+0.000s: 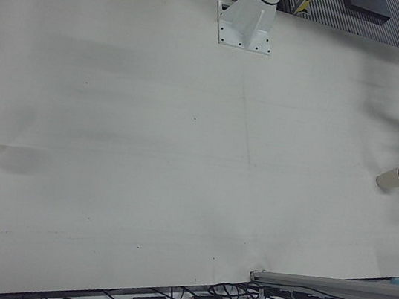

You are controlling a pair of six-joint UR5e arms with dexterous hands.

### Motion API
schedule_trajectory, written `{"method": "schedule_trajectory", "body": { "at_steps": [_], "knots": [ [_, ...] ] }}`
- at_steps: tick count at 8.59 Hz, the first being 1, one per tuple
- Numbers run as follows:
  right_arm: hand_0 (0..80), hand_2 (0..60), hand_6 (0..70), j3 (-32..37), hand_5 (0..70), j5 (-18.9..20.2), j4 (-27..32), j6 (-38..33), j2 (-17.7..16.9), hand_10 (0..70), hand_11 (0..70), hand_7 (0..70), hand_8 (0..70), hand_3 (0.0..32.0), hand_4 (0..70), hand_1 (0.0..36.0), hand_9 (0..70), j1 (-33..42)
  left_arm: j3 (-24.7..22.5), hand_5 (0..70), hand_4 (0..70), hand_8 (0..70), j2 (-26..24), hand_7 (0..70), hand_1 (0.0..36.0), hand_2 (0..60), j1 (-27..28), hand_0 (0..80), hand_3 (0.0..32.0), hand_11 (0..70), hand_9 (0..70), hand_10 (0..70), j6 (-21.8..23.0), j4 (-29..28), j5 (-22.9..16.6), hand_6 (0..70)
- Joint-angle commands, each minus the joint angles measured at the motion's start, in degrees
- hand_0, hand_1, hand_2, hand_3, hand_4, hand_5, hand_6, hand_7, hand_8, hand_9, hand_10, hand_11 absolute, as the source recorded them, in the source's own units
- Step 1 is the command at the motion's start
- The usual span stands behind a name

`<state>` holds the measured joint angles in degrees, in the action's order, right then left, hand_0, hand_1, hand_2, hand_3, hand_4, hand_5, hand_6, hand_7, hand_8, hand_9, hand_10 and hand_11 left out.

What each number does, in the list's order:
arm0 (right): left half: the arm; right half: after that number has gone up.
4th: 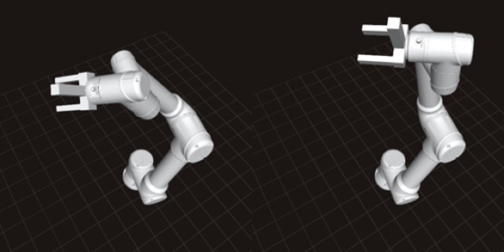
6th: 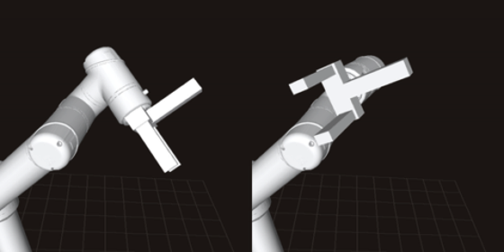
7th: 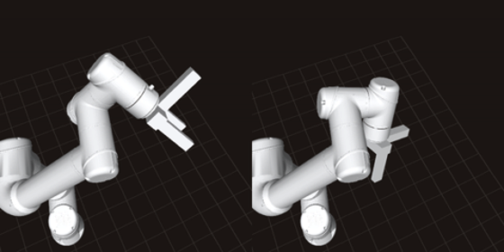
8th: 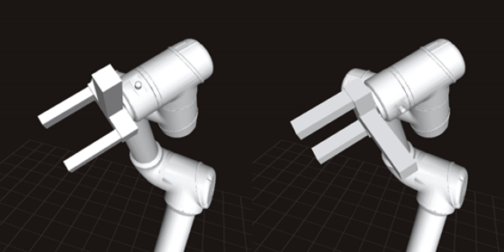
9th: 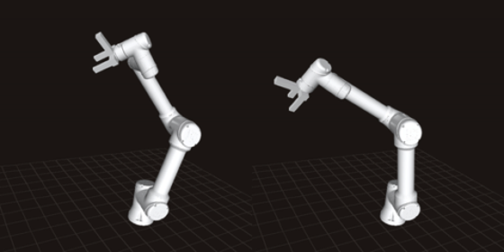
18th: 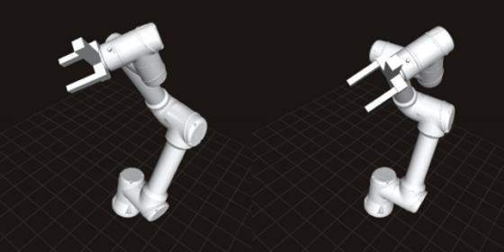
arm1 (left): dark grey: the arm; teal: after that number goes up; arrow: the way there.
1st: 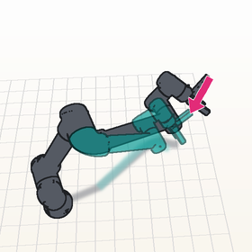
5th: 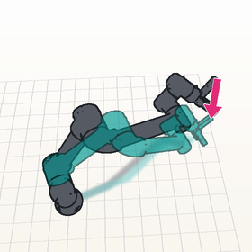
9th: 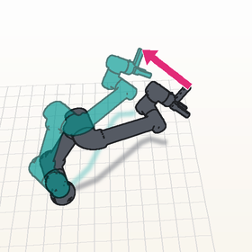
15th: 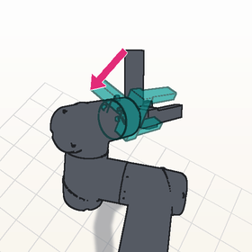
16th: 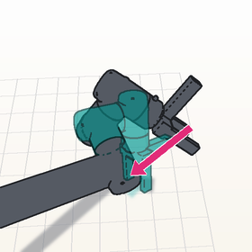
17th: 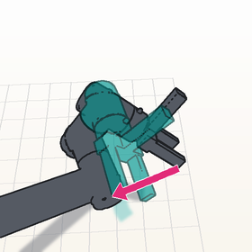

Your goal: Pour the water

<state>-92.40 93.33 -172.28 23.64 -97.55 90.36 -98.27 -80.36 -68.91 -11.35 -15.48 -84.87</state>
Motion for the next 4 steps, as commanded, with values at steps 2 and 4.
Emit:
{"method": "schedule_trajectory", "body": {
  "at_steps": [2,4],
  "knots": [
    [40.8,0.0,3.5,7.68,1.6,-0.08,4.77,2.54,0.26,0.0,0.0,5.4,0.8,0.0,10.3,0.8,0.0,-2.90,9.74,0.0,13.1,0.8,-0.06,8.3,1.4,0.0,0.18,51.4,0.0,4.4,0.2,2.2,-7.86,-9.89,0.14,1.3],
    [41.2,0.0,4.1,7.85,2.5,-0.16,4.50,3.69,0.78,0.0,0.0,6.7,0.3,0.0,12.4,1.3,0.0,-4.13,15.27,0.0,8.1,0.8,0.03,4.3,0.5,0.0,0.27,51.7,0.0,3.1,0.0,1.2,-15.07,-17.36,0.23,0.0]
  ]
}}
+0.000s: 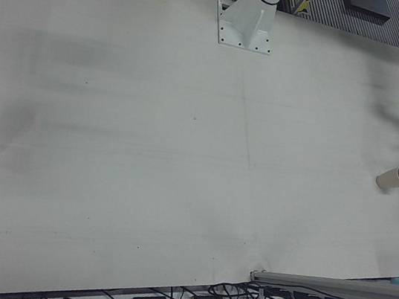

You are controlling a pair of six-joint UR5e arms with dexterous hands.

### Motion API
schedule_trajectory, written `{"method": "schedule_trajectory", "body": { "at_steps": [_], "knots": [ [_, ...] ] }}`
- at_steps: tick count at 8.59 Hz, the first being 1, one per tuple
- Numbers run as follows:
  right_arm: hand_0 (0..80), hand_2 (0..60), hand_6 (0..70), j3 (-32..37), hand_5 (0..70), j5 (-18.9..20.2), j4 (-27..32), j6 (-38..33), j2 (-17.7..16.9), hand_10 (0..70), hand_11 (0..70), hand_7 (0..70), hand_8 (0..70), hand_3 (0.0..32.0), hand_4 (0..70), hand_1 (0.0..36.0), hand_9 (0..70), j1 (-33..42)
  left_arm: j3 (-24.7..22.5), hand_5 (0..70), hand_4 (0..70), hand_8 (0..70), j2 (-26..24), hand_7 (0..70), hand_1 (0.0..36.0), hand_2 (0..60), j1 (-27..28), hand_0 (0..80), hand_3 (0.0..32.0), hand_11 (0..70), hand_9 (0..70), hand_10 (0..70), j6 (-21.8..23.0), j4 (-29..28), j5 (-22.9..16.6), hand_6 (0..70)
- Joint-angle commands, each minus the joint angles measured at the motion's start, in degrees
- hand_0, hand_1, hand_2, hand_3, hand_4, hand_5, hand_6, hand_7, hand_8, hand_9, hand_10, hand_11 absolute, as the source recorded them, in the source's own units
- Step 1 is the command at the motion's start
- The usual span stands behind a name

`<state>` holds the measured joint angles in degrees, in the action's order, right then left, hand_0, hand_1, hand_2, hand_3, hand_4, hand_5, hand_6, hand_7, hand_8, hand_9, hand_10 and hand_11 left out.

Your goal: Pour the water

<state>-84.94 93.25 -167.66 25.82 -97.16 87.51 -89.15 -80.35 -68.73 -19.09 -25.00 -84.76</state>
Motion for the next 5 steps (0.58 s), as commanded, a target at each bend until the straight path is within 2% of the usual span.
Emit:
{"method": "schedule_trajectory", "body": {
  "at_steps": [1,2,3,4,5],
  "knots": [
    [41.4,0.0,4.3,1.26,2.7,-0.17,-0.90,1.86,0.82,0.0,0.0,7.0,0.2,0.0,13.0,1.6,0.0,-1.72,10.36,0.0,2.0,1.2,-0.16,1.5,0.0,0.0,0.26,51.2,2.6,0.5,0.0,0.0,-9.63,-11.61,0.12,0.0],
    [41.5,0.0,5.0,3.88,3.2,-0.17,-0.91,1.95,2.57,0.0,0.0,7.9,0.2,0.0,14.1,1.7,0.1,-1.81,13.10,0.0,0.6,1.3,-0.60,1.4,0.6,0.0,0.35,51.4,4.4,0.2,0.0,0.0,-13.57,-13.65,0.03,0.0],
    [42.0,0.0,4.9,5.30,3.1,-0.08,-0.91,2.04,3.80,0.0,0.0,7.8,0.2,0.0,14.1,2.0,0.1,-2.16,13.21,0.0,0.3,1.2,-0.69,1.5,1.7,0.0,0.44,52.2,5.4,0.1,0.0,0.0,-17.00,-13.67,-0.32,0.0],
    [42.3,0.0,4.5,5.31,3.1,-0.17,-0.91,2.13,4.08,0.0,0.0,7.6,0.1,0.0,13.3,2.2,0.1,-2.69,14.17,0.0,0.5,1.1,-0.77,1.5,2.2,0.0,0.79,52.4,5.2,0.0,0.0,0.0,-19.21,-13.67,-0.41,0.0],
    [42.5,0.0,4.7,5.66,3.3,-0.17,-0.91,2.30,4.86,0.0,0.0,7.9,0.0,0.0,13.4,2.5,0.1,-2.78,16.88,0.0,0.0,1.3,-2.69,1.5,2.6,0.0,2.71,52.1,2.8,0.0,0.0,0.0,-20.11,-13.76,-0.06,0.0]
  ]
}}
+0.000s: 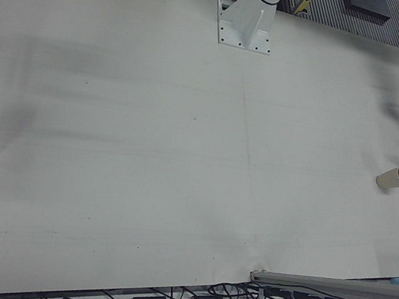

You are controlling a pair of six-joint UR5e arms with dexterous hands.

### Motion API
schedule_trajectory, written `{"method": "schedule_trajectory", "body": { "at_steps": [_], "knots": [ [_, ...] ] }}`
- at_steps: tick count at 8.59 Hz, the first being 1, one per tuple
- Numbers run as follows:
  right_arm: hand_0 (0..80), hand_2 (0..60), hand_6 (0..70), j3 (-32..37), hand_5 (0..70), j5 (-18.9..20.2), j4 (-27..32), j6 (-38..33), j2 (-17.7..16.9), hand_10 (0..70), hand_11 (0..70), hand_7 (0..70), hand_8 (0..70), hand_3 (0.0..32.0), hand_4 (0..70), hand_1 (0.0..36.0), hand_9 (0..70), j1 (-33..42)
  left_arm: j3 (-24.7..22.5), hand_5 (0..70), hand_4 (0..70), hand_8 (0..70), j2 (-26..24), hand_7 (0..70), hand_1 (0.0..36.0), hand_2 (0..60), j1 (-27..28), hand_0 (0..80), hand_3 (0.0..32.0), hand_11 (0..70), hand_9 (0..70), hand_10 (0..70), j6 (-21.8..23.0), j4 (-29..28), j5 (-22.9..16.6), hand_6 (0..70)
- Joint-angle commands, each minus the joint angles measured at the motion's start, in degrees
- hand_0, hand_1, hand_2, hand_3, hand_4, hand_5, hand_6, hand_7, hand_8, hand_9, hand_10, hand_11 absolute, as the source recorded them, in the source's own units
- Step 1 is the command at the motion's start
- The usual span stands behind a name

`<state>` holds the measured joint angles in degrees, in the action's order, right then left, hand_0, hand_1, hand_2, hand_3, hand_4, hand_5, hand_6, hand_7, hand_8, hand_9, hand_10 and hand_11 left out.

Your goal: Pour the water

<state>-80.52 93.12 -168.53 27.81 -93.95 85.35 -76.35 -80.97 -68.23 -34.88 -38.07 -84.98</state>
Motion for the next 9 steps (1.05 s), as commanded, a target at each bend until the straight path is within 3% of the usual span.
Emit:
{"method": "schedule_trajectory", "body": {
  "at_steps": [1,6,9],
  "knots": [
    [42.6,0.0,5.4,2.38,3.8,-0.04,-0.05,0.23,2.27,0.0,0.0,9.1,0.1,0.0,14.9,2.6,0.4,-0.72,7.85,0.0,0.3,1.2,-5.30,1.8,2.7,0.0,4.22,51.8,0.8,0.0,0.0,0.0,-4.41,-0.60,0.34,0.0],
    [42.2,0.0,4.3,3.09,3.3,-0.04,-0.05,-0.03,2.45,0.0,0.0,7.7,0.4,0.0,12.3,2.2,0.1,-1.68,10.08,0.0,1.1,0.7,-7.88,1.5,2.7,0.0,15.21,51.7,0.0,0.0,0.0,0.0,-6.26,-0.33,7.79,0.0],
    [42.3,0.0,4.3,3.09,3.4,-0.04,-0.05,-0.21,2.45,0.0,0.0,7.8,0.4,0.0,12.1,2.3,0.1,-1.51,9.74,0.0,2.8,0.1,-8.68,1.9,3.3,0.0,15.50,52.0,0.0,0.0,0.0,0.0,-5.82,0.54,7.90,0.0]
  ]
}}
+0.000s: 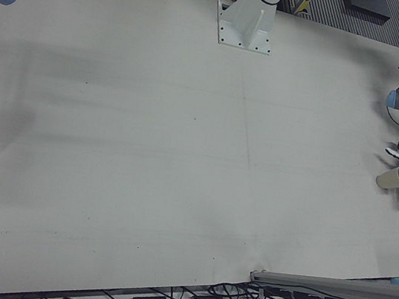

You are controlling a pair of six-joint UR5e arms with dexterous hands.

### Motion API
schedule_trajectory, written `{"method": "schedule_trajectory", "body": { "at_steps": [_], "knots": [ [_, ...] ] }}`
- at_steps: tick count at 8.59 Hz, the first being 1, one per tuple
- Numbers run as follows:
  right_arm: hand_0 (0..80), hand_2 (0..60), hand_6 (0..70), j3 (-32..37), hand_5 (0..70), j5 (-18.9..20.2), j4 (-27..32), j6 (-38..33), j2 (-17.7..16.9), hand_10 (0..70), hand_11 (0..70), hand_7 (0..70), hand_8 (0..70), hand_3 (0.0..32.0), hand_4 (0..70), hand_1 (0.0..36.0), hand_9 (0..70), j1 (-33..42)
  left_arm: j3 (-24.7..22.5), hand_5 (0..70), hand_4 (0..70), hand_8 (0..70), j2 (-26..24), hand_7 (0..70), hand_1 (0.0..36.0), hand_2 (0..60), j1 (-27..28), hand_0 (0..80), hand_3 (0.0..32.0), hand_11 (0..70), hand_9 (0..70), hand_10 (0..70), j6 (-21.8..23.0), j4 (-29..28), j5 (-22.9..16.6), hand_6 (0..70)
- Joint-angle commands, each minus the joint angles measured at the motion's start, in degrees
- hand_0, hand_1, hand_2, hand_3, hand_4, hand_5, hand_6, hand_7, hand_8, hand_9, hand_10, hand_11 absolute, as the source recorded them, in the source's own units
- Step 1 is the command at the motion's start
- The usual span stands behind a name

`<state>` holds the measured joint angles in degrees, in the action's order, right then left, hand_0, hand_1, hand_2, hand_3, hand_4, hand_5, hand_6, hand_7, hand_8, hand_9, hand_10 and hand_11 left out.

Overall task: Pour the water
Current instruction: 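Reach the left hand to the beige cup and close fingers around it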

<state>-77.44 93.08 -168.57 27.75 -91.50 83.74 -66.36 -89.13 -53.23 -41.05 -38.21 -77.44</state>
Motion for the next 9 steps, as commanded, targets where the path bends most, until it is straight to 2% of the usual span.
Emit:
{"method": "schedule_trajectory", "body": {
  "at_steps": [1,7,8,9],
  "knots": [
    [42.4,0.0,4.0,-0.08,3.3,0.00,0.00,-0.15,-0.08,0.0,0.0,7.5,0.3,0.0,11.8,2.3,0.1,0.11,-0.18,0.0,3.9,0.1,-1.38,2.0,3.2,0.0,0.49,52.2,0.0,0.0,0.0,0.0,0.61,1.63,0.27,0.0],
    [42.6,0.0,3.4,0.00,3.2,-0.09,0.00,-0.15,-0.08,0.0,0.0,6.8,0.3,0.0,10.4,2.5,0.0,0.28,-0.35,0.0,5.8,0.2,-4.20,2.3,3.0,0.0,0.49,51.9,0.0,0.0,0.0,0.0,0.62,4.10,0.27,0.0],
    [42.6,0.0,3.3,0.00,3.2,-0.09,0.00,-0.07,-0.17,0.0,0.0,6.5,0.3,0.0,10.2,2.6,0.0,0.37,-0.18,0.0,9.9,0.3,-4.29,2.4,2.7,0.0,0.49,52.1,0.0,0.0,0.0,0.0,0.62,4.19,0.27,0.0],
    [42.3,0.0,3.1,0.00,3.3,-0.61,0.00,-0.15,-0.17,0.0,0.0,6.3,0.3,0.0,10.4,2.5,0.0,0.20,-0.27,8.9,22.0,0.1,-4.29,1.6,1.8,0.0,0.49,51.7,0.0,0.0,0.0,0.0,0.62,4.19,0.27,0.0]
  ]
}}
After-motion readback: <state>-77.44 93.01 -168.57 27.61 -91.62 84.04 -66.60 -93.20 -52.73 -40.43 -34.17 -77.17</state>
